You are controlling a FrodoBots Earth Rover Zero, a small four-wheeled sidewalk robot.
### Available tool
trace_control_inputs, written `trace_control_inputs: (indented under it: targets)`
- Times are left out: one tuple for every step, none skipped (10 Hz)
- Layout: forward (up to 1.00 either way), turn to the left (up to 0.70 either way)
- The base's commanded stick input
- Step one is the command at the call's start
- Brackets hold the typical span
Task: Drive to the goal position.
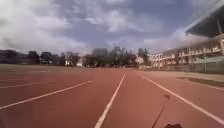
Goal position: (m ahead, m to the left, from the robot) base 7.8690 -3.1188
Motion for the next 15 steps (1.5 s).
trace_control_inputs:
  targets:
    - [0.70,0.00]
    - [0.70,0.00]
    - [0.70,0.00]
    - [0.70,0.00]
    - [0.70,0.00]
    - [0.70,0.00]
    - [0.70,0.00]
    - [0.70,0.00]
    - [0.70,0.00]
    - [0.70,-0.19]
    - [0.70,-0.35]
    - [0.70,-0.35]
    - [0.70,-0.35]
    - [0.70,-0.35]
    - [0.70,-0.23]
